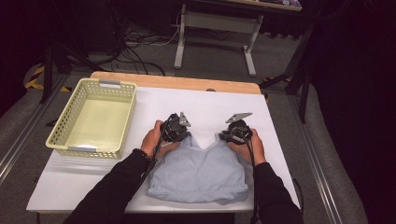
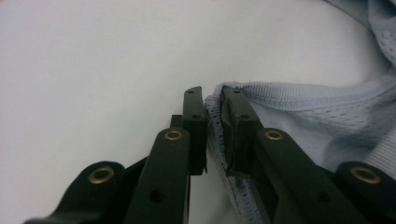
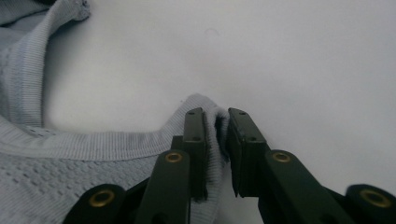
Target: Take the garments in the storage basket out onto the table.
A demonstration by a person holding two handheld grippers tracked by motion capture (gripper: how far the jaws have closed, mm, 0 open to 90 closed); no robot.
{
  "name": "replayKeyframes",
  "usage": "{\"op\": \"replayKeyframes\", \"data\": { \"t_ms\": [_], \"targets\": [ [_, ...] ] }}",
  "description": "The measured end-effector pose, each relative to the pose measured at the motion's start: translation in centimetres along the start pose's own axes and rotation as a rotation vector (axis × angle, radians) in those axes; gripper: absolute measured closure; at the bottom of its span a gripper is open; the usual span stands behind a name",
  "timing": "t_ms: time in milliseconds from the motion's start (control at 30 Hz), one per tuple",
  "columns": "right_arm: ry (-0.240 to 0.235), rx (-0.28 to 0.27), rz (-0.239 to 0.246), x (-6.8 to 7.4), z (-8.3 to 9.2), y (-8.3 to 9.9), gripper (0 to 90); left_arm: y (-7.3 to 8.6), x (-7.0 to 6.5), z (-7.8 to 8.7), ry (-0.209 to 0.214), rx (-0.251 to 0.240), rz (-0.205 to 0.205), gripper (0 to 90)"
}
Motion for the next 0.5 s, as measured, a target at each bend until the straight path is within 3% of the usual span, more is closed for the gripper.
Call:
{"op": "replayKeyframes", "data": {
  "t_ms": [67, 100, 133, 233, 267, 400, 500],
  "targets": [
    [0.041, -0.058, 0.010, -0.3, 1.0, -1.1, 78.9, -1.0, 0.9, 1.3, -0.044, -0.067, 0.032, 81.1],
    [0.058, -0.091, 0.013, -0.5, 1.5, -1.7, 78.9, -1.0, 0.9, 1.3, -0.044, -0.067, 0.032, 81.1],
    [0.081, -0.135, 0.016, -0.7, 2.3, -2.5, 78.9, -1.9, 2.0, 2.8, -0.103, -0.115, 0.050, 81.1],
    [0.126, -0.221, 0.008, -1.3, 3.9, -4.3, 78.8, -3.5, 3.4, 4.6, -0.174, -0.182, 0.071, 81.0],
    [0.141, -0.247, 0.005, -1.5, 4.3, -4.9, 78.7, -4.0, 3.8, 5.0, -0.190, -0.188, 0.059, 81.0],
    [0.191, -0.296, 0.014, -2.1, 5.1, -6.8, 78.3, -5.8, 4.6, 5.5, -0.227, -0.207, 0.045, 80.0],
    [0.212, -0.293, 0.036, -2.4, 4.8, -7.7, 78.2, -6.6, 5.1, 5.2, -0.248, -0.216, 0.045, 78.3]
  ]
}}
Point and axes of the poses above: each handheld gripper's, and its own axes: z roughly backward along the jaws, y roughly out of its underside, x roughly to its left, the point moved 10 cm from there along -z, roughly forward along the jaws, and after that the axes turned 7 degrees about -x, right-handed, at the moved point
